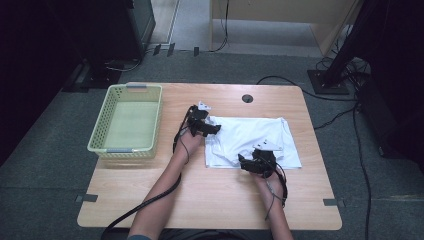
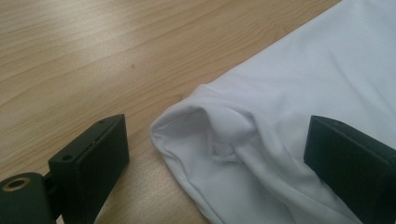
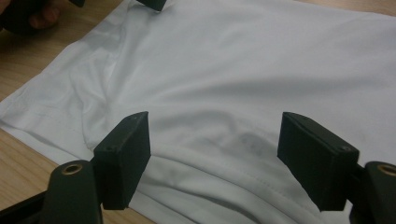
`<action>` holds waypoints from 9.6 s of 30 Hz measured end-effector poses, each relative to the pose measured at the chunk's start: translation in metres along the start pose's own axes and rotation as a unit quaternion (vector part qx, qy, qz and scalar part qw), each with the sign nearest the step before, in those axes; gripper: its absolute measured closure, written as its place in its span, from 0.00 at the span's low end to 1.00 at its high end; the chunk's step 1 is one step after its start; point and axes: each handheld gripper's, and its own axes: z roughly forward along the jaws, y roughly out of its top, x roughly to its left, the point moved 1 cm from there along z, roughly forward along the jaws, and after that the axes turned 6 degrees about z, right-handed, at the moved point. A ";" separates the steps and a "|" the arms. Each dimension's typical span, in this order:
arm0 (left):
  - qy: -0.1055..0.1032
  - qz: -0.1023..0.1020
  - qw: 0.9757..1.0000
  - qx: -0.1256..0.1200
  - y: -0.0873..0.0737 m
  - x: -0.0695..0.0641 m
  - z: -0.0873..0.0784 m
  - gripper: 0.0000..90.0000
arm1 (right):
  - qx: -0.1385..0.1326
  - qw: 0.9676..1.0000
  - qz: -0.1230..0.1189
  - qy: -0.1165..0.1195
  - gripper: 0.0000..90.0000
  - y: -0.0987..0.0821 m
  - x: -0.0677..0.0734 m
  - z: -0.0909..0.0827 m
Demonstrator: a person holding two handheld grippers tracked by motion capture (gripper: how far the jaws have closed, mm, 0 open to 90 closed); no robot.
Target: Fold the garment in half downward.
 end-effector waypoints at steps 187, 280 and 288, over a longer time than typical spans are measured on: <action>-0.081 0.034 0.996 -0.022 0.020 -0.025 -0.074 0.90 | -0.010 0.991 -0.063 0.117 0.92 0.033 0.096 -0.011; -0.118 0.072 0.990 -0.020 0.017 -0.060 -0.048 0.89 | 0.025 0.995 -0.051 0.087 0.92 0.006 0.063 -0.027; -0.129 0.072 0.989 -0.011 0.012 -0.069 -0.022 0.89 | 0.039 0.997 -0.048 0.046 0.92 -0.006 0.046 -0.025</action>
